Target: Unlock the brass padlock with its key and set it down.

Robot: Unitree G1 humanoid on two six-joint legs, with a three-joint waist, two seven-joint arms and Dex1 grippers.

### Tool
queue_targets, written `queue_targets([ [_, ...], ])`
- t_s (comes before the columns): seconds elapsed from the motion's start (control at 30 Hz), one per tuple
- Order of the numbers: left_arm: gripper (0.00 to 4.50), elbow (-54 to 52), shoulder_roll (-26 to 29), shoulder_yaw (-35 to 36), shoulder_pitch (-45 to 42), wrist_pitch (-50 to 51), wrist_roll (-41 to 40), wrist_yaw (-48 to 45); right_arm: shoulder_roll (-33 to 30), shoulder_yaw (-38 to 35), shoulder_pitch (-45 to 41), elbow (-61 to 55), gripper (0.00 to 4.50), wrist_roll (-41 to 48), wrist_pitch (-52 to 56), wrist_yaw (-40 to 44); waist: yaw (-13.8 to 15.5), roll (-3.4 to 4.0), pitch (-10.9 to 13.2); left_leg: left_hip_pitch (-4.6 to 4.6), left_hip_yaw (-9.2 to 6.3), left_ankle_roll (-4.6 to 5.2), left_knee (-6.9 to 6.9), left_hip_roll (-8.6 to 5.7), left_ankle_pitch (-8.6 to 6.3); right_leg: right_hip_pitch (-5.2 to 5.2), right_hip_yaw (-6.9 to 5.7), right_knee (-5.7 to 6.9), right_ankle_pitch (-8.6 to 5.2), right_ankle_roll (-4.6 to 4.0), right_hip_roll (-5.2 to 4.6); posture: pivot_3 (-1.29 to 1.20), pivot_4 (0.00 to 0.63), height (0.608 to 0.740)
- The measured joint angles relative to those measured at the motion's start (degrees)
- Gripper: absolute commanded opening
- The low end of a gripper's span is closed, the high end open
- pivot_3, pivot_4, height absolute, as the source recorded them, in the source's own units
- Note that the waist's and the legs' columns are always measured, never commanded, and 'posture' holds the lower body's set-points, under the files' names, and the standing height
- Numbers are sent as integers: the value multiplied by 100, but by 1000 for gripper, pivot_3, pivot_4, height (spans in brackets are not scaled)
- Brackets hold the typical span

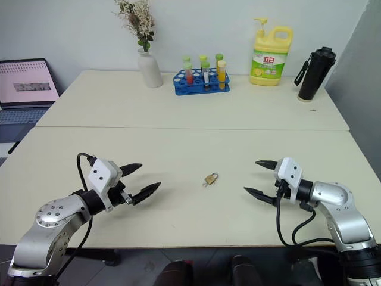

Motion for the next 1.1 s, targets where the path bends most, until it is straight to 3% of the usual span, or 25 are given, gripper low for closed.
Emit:
queue_targets([
  [0.5, 4466, 97, -6, -46, -117, -38, 22, -202, 88, 40, 107, -4, 4500, -102, 123, -38, 0, 0, 0, 0, 1, 0, 0, -1, 0, 0, 0, 0, 0, 0, 0, 0, 150, 740],
  [0.9, 4466, 795, 160, -207, -377, -1228, 279, -938, 56, 57, 139, -94, 4500, -212, 181, -140, 0, 0, 0, 0, 3, 0, 1, -1, 0, 0, -1, 0, 0, -1, 0, 0, 150, 740],
  [1.1, 4466, 838, 172, -213, -420, -1344, 276, -1063, 77, 179, -187, -17, 4500, -205, 127, 10, -5, 0, 0, 1, 4, 0, 0, 0, 0, 0, -4, 0, 0, 0, 1, 0, 150, 740],
])
